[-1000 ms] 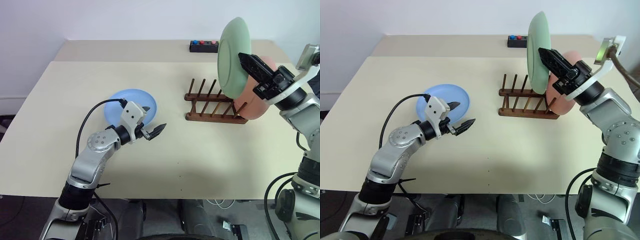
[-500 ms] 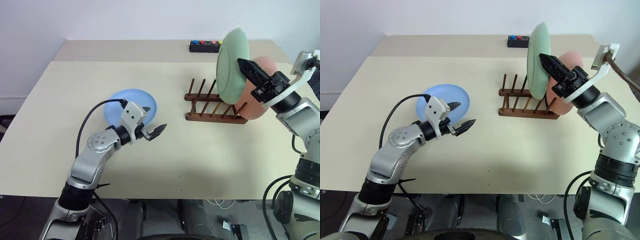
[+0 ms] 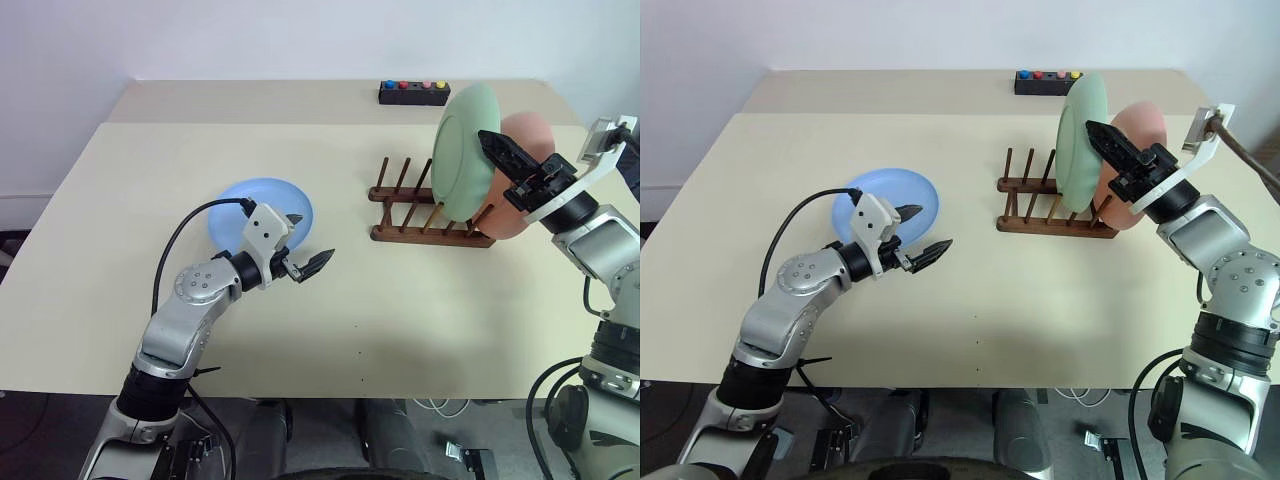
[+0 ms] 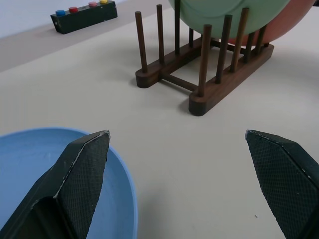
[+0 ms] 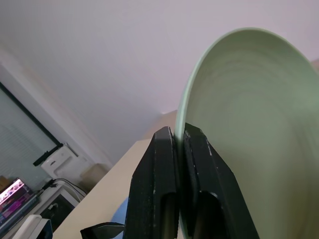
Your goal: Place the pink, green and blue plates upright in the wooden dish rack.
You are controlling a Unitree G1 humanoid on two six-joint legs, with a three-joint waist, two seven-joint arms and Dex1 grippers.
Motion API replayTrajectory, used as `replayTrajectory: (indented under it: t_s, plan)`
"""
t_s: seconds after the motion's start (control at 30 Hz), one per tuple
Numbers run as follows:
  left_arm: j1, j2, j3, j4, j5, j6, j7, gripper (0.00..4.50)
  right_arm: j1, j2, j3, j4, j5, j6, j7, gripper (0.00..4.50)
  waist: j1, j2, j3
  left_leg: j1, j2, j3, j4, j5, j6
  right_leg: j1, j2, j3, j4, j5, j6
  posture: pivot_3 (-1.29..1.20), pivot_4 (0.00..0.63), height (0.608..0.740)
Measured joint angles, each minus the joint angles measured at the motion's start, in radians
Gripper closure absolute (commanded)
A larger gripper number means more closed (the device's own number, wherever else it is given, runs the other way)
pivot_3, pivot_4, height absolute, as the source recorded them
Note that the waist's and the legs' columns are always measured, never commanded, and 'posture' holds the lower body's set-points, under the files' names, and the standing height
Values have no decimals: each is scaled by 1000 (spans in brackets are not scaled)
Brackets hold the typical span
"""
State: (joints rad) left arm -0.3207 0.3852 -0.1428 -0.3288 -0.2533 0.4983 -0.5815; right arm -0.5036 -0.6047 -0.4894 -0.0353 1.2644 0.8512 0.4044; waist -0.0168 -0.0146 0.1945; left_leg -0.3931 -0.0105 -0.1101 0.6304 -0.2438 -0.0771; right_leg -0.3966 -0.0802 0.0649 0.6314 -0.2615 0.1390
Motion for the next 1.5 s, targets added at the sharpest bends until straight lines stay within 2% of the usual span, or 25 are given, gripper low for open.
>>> replayTrajectory:
  t_s: [0.07,0.23,0.47,0.93,1.03,1.1,1.3,1.43,1.5]
  plan:
    - [0,-1,0,0,0,0,0,0,3,0,-1,0,0,0,1,3095,0,0,0,0,0,0,0,0,0,0,0,0,0,0,0,0,150,734]
    - [0,-2,0,0,0,0,-3,0,7,-4,-2,4,-20,-11,6,654,0,0,0,0,0,0,0,0,0,0,0,0,0,0,0,0,150,734]
    - [0,-4,0,0,0,0,-6,0,7,-8,-2,10,-72,-29,27,654,0,0,0,0,0,0,0,0,0,0,0,0,0,0,0,0,150,734]
    - [0,-17,9,0,-13,0,-1,0,-45,-117,30,-127,-242,-142,139,654,0,1,0,0,0,0,0,0,0,0,0,0,-1,0,0,0,150,734]
    - [-21,-42,81,19,-32,-2,49,0,-40,-204,146,-263,-373,-218,235,654,-3,1,0,0,1,0,-1,0,0,-1,1,0,-1,0,0,0,150,734]
    - [-82,-51,164,71,-33,1,124,0,-15,-221,249,-338,-476,-279,291,654,-2,0,0,0,1,0,0,0,0,0,1,0,-1,0,0,0,150,734]
    - [-212,-27,380,230,-13,94,361,0,21,-231,508,-353,-790,-474,388,654,-3,-1,1,0,1,0,0,0,0,-1,0,0,-1,0,1,0,150,734]
    - [-271,7,458,320,42,258,536,0,21,-194,552,-349,-858,-536,420,654,-1,-1,1,-1,0,0,0,0,0,-1,0,0,-1,0,1,0,150,734]
    - [-272,7,473,336,45,340,566,0,21,-186,559,-348,-871,-547,432,654,1,-2,1,-1,0,0,0,0,0,-1,0,0,-1,0,1,0,150,734]
